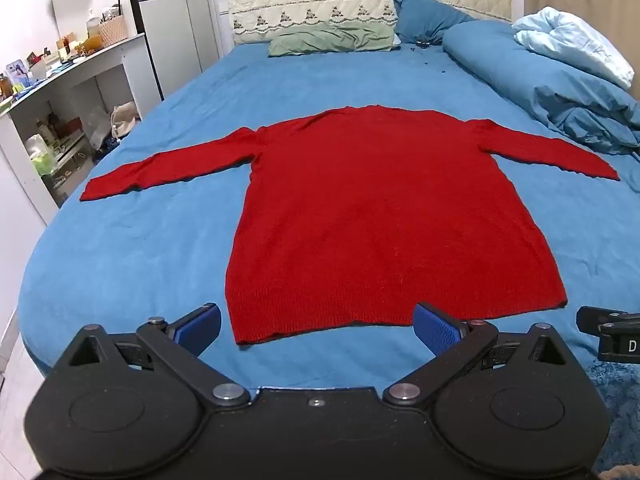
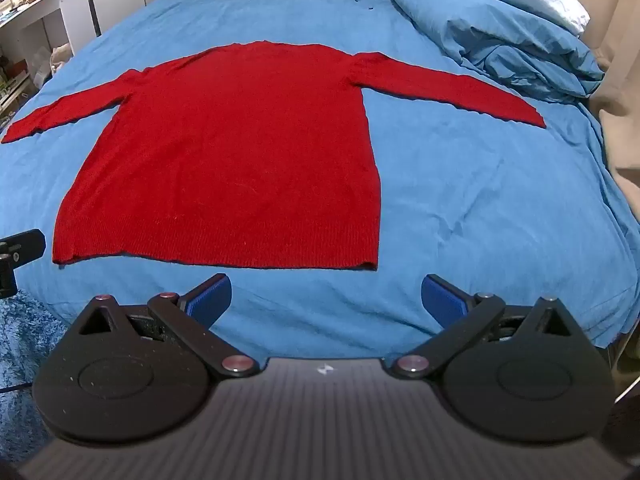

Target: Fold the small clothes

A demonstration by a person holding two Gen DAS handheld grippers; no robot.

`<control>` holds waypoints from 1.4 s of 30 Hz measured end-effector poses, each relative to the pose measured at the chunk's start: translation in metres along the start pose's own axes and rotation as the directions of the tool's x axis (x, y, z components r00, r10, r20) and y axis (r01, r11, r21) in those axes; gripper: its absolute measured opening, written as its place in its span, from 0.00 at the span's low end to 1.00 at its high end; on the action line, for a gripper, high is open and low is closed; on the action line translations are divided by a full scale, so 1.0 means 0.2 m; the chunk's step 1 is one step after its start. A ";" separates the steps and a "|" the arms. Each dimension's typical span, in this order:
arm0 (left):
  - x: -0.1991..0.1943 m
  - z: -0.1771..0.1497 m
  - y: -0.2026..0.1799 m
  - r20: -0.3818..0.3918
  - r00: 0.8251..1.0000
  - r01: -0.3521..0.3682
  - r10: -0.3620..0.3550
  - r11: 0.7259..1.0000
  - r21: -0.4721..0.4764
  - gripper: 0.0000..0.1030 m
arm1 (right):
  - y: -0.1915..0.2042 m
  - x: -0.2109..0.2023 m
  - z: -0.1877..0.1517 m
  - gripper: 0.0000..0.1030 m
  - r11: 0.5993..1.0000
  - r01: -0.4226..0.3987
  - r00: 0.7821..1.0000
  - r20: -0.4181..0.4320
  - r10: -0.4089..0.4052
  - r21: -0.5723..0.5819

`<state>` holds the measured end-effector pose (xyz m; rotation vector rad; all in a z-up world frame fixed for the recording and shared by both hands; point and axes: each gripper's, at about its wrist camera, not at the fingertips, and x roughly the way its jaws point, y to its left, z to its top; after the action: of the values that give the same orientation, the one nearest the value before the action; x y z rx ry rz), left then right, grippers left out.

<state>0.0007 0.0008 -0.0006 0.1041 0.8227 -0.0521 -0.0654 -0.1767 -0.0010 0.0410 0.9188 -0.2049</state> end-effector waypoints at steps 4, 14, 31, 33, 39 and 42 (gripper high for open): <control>0.00 -0.01 0.02 0.010 1.000 0.000 0.000 1.000 -0.001 1.00 | 0.01 0.00 0.01 1.00 1.000 0.000 1.000 0.001 0.000 0.001; -0.01 0.00 -0.01 0.021 1.000 -0.017 0.017 1.000 0.007 1.00 | -0.01 -0.01 0.01 1.00 1.000 -0.018 1.000 0.001 0.018 0.005; -0.03 -0.01 -0.01 0.045 0.999 -0.015 0.015 1.000 -0.002 1.00 | 0.00 -0.02 0.01 1.00 1.000 -0.025 1.000 0.006 0.025 0.009; -0.03 -0.01 -0.01 0.047 0.999 -0.017 0.017 1.000 -0.003 1.00 | 0.00 -0.02 0.01 1.00 1.000 -0.025 1.000 0.006 0.025 0.010; -0.03 -0.01 -0.01 0.049 0.999 -0.017 0.017 1.000 -0.003 1.00 | 0.00 -0.02 0.01 1.00 1.000 -0.025 1.000 0.006 0.025 0.011; -0.03 -0.01 -0.01 0.049 0.999 -0.017 0.017 1.000 -0.003 1.00 | 0.00 -0.02 0.01 1.00 1.000 -0.025 1.000 0.006 0.025 0.008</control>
<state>-0.0053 -0.0013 0.0030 0.1075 0.7726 -0.0375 -0.0666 -0.1758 0.0029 0.0594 0.9107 -0.1858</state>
